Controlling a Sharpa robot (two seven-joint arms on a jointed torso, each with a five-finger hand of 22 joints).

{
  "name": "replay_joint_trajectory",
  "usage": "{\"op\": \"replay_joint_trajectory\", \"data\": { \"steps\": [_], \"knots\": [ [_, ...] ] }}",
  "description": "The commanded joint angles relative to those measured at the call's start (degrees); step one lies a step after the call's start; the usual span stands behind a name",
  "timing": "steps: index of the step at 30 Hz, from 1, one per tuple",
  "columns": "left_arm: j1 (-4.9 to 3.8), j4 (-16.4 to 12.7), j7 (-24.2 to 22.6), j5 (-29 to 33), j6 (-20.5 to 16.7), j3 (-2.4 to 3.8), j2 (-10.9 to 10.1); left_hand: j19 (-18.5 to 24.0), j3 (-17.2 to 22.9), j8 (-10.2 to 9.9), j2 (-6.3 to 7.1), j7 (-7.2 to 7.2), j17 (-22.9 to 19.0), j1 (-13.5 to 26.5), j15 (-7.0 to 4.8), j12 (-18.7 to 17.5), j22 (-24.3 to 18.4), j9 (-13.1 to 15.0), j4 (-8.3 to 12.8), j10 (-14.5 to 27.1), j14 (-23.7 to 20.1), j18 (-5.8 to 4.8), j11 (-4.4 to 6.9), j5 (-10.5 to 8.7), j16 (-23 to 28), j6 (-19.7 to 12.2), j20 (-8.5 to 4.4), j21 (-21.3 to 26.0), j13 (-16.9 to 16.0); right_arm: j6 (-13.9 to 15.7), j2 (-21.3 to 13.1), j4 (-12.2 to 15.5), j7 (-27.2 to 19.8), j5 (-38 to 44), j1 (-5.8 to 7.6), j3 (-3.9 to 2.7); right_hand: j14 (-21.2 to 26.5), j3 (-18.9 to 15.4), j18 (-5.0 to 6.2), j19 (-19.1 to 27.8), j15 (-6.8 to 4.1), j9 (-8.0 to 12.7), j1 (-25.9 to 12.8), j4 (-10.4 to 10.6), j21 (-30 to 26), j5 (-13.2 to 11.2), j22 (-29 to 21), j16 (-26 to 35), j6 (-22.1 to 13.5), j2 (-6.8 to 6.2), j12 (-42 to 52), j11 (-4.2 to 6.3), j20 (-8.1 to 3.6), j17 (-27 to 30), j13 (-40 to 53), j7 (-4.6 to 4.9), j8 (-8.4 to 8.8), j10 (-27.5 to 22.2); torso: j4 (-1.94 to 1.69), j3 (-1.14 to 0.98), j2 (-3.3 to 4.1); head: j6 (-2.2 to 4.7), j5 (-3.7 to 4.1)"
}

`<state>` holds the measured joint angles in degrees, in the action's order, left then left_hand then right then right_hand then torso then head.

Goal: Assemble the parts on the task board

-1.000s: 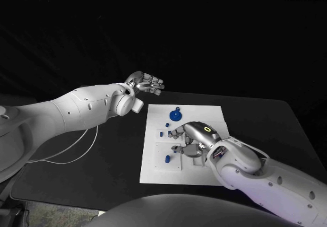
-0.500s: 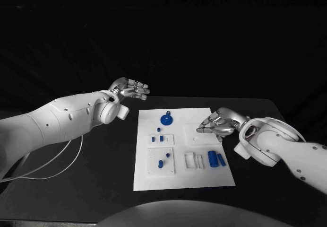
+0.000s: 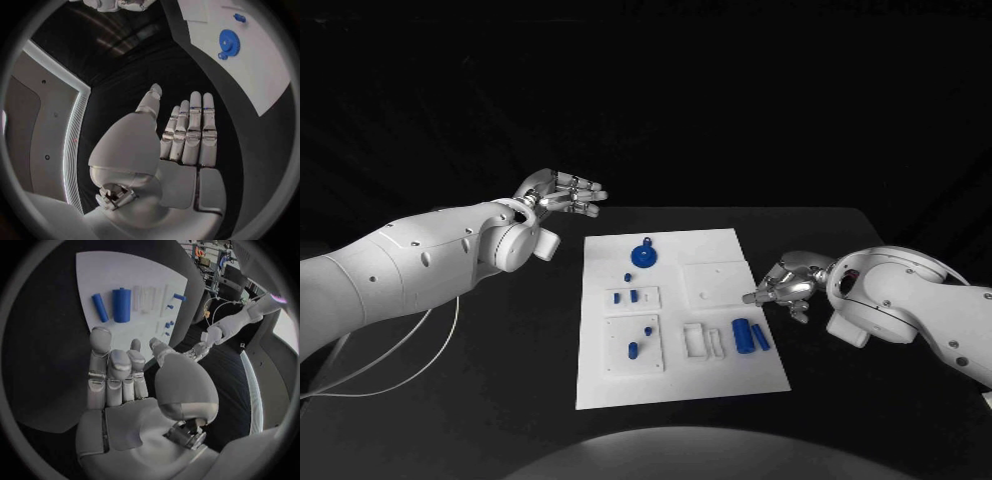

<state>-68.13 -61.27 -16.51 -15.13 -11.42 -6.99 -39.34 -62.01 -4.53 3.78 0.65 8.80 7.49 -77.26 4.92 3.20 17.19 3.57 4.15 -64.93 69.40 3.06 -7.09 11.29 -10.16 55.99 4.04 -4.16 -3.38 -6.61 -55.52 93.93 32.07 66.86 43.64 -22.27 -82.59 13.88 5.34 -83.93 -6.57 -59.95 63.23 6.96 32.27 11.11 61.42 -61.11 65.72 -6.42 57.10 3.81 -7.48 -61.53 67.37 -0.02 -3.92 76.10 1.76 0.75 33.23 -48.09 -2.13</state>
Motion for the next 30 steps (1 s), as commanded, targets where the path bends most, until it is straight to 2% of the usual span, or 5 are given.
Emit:
{"op": "replay_joint_trajectory", "data": {
  "steps": [1,6,8,11,30],
  "knots": [
    [0.0,-0.32,-1.51,-0.16,0.77,0.05,-0.02,-0.7,-0.68,-0.08,-0.19,-0.02,0.07,-0.29,0.01,0.32,-1.71,0.05,-0.23,-0.47,-0.21,-0.72,0.15,-0.14,-0.16,0.03,-0.05,0.1,-0.06,-5.55,0.06,0.65,7.22,1.19,-0.12,0.0,-0.48,0.71,-0.93,-2.31,-0.1,-0.48,-0.65,0.46,0.35,-0.13,0.45,0.14,0.24,-0.44,-0.3,-0.02,-0.34,-0.55,0.29,0.04,0.23,0.54,-0.08,0.1,-0.03,-0.06,0.34],
    [0.0,-0.43,-1.48,-0.18,0.78,0.04,-0.05,-1.25,-1.0,-0.19,-0.16,0.09,0.11,-0.24,0.02,0.33,-4.28,-0.03,-0.48,-0.45,-0.22,-0.76,0.11,-0.14,-0.2,-0.99,-0.07,0.0,-0.06,-6.38,0.31,1.54,9.68,2.91,-0.21,0.19,-0.62,1.94,-1.18,-2.29,-0.01,-0.27,-1.68,2.61,0.49,-1.53,1.2,0.17,0.05,-2.06,-0.43,-0.14,-0.32,-1.34,0.86,0.23,0.15,0.62,-0.24,0.1,0.04,-0.38,0.39],
    [0.0,-0.45,-1.44,-0.18,0.83,0.04,-0.06,-1.26,-1.02,-0.21,-0.12,0.15,0.1,-0.18,0.04,0.32,-4.36,-0.05,-0.52,-0.38,-0.24,-0.75,0.08,-0.13,-0.19,-1.51,-0.06,0.0,-0.06,-6.39,0.35,1.82,10.17,3.55,-0.23,0.37,-0.65,5.26,-1.14,-2.3,-0.06,-2.99,-2.37,3.94,0.31,-4.93,1.34,0.27,0.0,-3.69,-0.57,-0.1,-0.35,-1.52,0.97,0.21,-0.18,0.62,-0.22,0.13,0.04,-0.48,0.39],
    [0.0,-0.43,-1.35,-0.19,0.92,0.04,-0.05,-1.27,-1.03,-0.21,-0.03,0.2,0.1,-0.07,0.06,0.32,-4.51,-0.06,-0.62,-0.24,-0.24,-0.75,0.04,-0.13,-0.19,-1.96,-0.03,0.0,-0.07,-6.46,0.39,2.48,10.7,4.67,-0.26,0.92,-0.75,12.02,-1.2,-2.4,-0.15,-12.04,-5.92,2.41,0.24,-8.17,2.01,0.62,-0.77,-6.02,-1.02,-0.04,-0.44,-1.97,1.19,-0.01,0.21,0.59,-0.17,0.18,0.03,-0.63,0.48],
    [0.0,-0.43,-0.8,-0.19,1.1,0.03,-0.06,-1.47,-0.85,-0.22,0.2,0.33,0.14,0.34,0.12,0.33,-5.42,-0.1,-1.29,0.15,-0.27,-0.67,-0.09,-0.15,-0.23,-3.1,0.03,-0.07,-0.07,-6.74,2.39,2.48,11.22,12.86,-0.38,5.62,-0.88,12.3,-1.5,-2.47,-0.14,-10.96,-8.46,3.25,-0.3,-8.34,2.75,1.14,-1.36,-7.25,-2.06,-0.16,-0.57,-2.69,1.32,0.29,0.21,0.4,-0.1,-0.02,0.1,-1.3,0.43]
  ]
}}
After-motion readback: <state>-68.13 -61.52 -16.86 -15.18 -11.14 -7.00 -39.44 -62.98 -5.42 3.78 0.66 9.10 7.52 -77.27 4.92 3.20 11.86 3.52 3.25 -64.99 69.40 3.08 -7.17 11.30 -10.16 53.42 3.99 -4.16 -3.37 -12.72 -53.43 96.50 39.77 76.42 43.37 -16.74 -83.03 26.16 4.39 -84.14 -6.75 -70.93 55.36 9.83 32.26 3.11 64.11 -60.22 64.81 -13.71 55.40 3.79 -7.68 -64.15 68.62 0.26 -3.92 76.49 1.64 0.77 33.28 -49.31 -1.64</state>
